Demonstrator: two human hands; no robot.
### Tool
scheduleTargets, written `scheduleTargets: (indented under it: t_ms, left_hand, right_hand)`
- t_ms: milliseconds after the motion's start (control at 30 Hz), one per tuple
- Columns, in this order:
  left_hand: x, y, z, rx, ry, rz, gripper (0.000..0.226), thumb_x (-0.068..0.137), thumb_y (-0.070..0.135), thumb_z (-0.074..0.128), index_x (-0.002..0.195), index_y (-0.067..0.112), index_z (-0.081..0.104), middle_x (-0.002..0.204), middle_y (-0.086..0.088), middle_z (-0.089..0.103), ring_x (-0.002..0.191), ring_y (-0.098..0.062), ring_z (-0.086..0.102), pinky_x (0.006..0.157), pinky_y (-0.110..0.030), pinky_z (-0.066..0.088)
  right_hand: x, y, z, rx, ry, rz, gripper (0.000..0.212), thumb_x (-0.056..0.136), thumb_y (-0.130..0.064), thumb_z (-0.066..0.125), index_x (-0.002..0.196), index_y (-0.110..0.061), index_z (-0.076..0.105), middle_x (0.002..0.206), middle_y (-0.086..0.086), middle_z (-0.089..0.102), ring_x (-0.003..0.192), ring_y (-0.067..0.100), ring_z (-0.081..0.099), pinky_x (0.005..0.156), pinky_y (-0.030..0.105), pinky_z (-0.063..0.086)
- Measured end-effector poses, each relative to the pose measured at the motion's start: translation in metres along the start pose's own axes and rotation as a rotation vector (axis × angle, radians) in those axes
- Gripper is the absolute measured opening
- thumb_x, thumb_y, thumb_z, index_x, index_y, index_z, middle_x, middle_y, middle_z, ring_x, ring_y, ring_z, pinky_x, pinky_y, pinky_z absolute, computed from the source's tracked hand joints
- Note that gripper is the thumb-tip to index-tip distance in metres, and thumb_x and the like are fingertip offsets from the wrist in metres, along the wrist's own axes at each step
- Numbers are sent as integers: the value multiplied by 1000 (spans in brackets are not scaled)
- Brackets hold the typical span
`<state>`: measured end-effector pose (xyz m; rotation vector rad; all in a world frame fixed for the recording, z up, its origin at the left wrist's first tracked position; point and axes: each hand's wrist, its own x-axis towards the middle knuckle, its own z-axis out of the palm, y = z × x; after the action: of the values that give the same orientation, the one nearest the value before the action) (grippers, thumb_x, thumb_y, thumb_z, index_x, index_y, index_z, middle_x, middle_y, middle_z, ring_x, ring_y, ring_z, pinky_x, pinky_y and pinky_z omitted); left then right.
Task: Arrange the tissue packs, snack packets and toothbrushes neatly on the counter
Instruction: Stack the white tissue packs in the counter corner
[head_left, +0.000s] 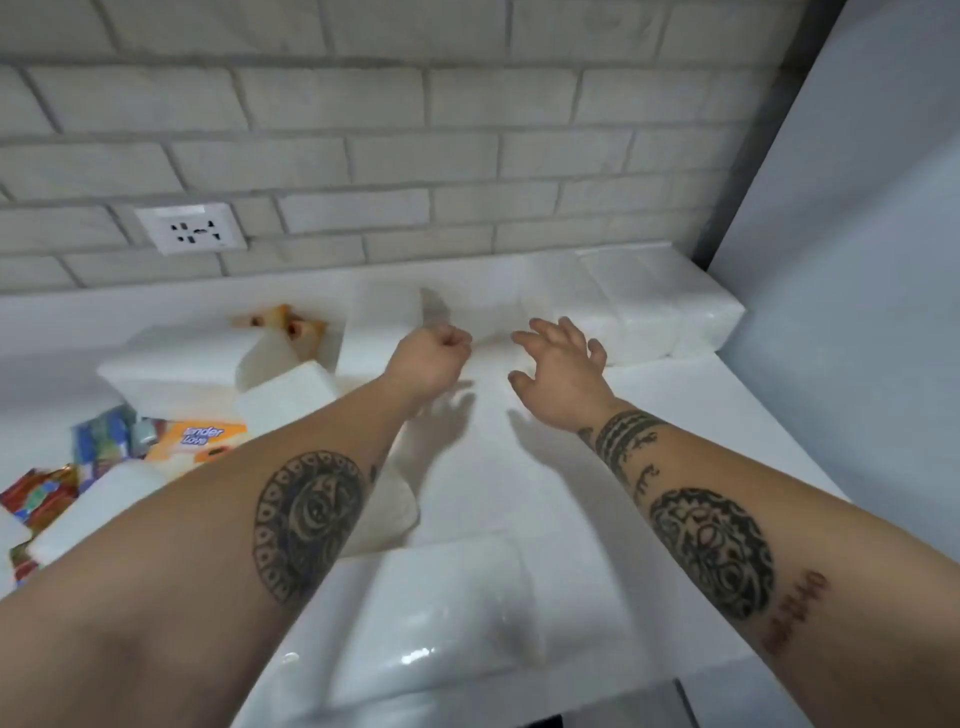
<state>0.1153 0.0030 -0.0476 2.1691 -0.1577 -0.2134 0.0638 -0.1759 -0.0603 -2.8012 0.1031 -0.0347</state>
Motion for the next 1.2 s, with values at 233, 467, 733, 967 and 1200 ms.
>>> scheduleTargets:
  t_ms: [233, 467, 733, 967, 1200]
  left_hand:
    - [-90, -53, -78, 145, 148, 147, 25, 97, 15, 57, 113, 20, 75, 108, 8, 72, 99, -13, 64, 84, -22, 42]
    - [-130, -110, -92, 313, 242, -163, 74, 84, 55, 63, 147, 18, 48, 161, -8, 32, 140, -40, 42, 109, -47, 41]
    - [-128, -99, -77, -132, 252, -305, 105, 68, 57, 88, 145, 16, 30, 145, -12, 29, 125, -38, 51, 101, -50, 52]
    - [-128, -56, -77, -300, 294, -401, 110, 67, 43, 92, 148, 19, 22, 144, -12, 31, 108, -32, 47, 76, -39, 46]
    - [-130, -23, -94, -489, 341, -179, 101, 73, 27, 80, 153, 23, 19, 151, -8, 33, 116, -30, 49, 87, -37, 44]
  right_hand:
    - [-75, -104, 37, 182, 1, 10, 54, 98, -48, 53, 149, -32, 47, 157, -5, 43, 146, 19, 35, 120, 48, 20]
    - [-117, -163, 68, 398, -291, 58, 75, 87, -70, 58, 141, -20, 44, 131, 5, 63, 115, 26, 61, 97, 42, 50]
    - [-124, -177, 61, 266, -289, 34, 87, 90, -60, 59, 155, -12, 27, 128, 11, 64, 113, 30, 63, 85, 38, 50]
    - [-124, -174, 24, 285, -197, -22, 71, 89, -52, 70, 144, -14, 47, 124, 9, 68, 111, 28, 64, 81, 34, 48]
    - [-142, -160, -25, 364, 24, -111, 54, 95, -58, 57, 130, -17, 61, 129, 6, 65, 118, 25, 59, 101, 43, 49]
